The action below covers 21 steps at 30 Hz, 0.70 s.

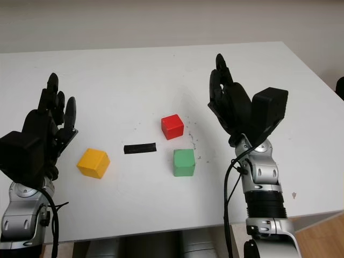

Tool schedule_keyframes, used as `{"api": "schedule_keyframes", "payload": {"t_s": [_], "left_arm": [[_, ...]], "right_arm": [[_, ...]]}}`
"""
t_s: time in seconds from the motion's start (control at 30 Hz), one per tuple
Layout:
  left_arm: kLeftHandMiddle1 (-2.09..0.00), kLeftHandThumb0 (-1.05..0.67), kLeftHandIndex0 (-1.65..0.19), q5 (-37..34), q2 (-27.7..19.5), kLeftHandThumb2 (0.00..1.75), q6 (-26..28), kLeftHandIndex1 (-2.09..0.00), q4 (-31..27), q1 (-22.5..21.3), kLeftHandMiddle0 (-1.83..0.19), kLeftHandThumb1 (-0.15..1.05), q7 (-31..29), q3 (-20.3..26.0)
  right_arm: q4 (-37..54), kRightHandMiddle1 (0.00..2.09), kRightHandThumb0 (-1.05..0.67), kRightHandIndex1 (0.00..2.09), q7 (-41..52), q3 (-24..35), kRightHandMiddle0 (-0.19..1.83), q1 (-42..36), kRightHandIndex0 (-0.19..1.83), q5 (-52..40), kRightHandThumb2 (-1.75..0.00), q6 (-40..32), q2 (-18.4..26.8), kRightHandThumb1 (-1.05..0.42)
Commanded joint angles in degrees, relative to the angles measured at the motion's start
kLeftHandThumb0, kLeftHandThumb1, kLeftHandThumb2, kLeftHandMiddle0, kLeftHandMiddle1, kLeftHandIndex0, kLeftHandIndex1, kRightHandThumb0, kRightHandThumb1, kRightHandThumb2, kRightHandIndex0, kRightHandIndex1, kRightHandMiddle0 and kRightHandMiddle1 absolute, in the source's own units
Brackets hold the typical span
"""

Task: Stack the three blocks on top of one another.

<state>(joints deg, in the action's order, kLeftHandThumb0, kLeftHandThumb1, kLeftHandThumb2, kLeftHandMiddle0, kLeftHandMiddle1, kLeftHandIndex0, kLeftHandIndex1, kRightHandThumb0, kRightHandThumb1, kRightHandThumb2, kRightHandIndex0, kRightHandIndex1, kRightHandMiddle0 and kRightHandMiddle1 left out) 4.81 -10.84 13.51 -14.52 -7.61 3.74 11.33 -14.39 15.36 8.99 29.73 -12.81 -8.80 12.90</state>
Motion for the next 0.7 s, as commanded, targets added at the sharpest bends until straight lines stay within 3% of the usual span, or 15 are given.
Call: {"api": "schedule_keyframes", "payload": {"t_s": [0.0,0.3,0.4,0.43,0.47,0.5,0.67], "left_arm": [[-0.04,-0.72,0.08,0.05,0.28,0.67,0.16,-0.04,-1.42,-0.67,0.08,1.05,0.55,0.14],[-0.05,-0.72,0.08,0.41,0.47,0.65,-0.02,-0.04,-0.92,-0.58,0.08,1.05,0.86,-0.46],[-0.05,-0.69,0.07,0.36,0.63,0.66,-0.06,-0.04,-1.23,-0.19,0.07,1.05,0.88,-0.46],[-0.05,-0.68,0.07,0.30,0.60,0.66,-0.15,-0.04,-1.31,-0.06,0.07,1.05,0.80,-0.41],[-0.06,-0.68,0.07,0.14,0.70,0.65,0.05,-0.04,-1.48,0.01,0.07,1.05,0.78,-0.30],[-0.06,-0.69,0.07,0.07,0.73,0.65,0.24,-0.05,-1.64,0.05,0.06,1.05,0.73,-0.26],[-0.05,-0.67,0.07,-0.19,1.23,0.64,0.92,-0.05,-2.44,0.19,0.07,1.05,0.75,-0.30]], "right_arm": [[1.62,0.00,-0.77,0.00,0.19,0.08,-0.19,0.04,-0.19,-0.16,-0.72,-0.20,0.42,-1.05],[-0.19,0.00,-0.78,0.00,1.20,0.08,-0.19,0.98,-0.19,0.34,-0.70,0.14,1.39,-1.05],[-2.07,0.00,-0.74,0.00,2.09,0.28,-0.19,3.23,-0.19,0.52,-0.62,0.64,2.28,-1.05],[-2.93,0.01,-0.72,0.01,2.61,0.34,-0.18,5.08,-0.19,0.46,-0.55,0.05,2.96,-1.05],[-4.07,0.05,-0.70,0.04,2.77,0.06,-0.10,6.89,-0.12,1.18,-0.33,0.21,3.74,-1.04],[-5.50,0.08,-0.69,0.07,3.19,-0.78,-0.04,8.62,-0.06,2.67,-0.22,1.15,4.82,-1.03],[-14.87,0.20,-0.60,0.17,9.99,-5.99,0.14,16.68,0.16,9.67,-0.04,9.00,10.11,-0.93]]}}
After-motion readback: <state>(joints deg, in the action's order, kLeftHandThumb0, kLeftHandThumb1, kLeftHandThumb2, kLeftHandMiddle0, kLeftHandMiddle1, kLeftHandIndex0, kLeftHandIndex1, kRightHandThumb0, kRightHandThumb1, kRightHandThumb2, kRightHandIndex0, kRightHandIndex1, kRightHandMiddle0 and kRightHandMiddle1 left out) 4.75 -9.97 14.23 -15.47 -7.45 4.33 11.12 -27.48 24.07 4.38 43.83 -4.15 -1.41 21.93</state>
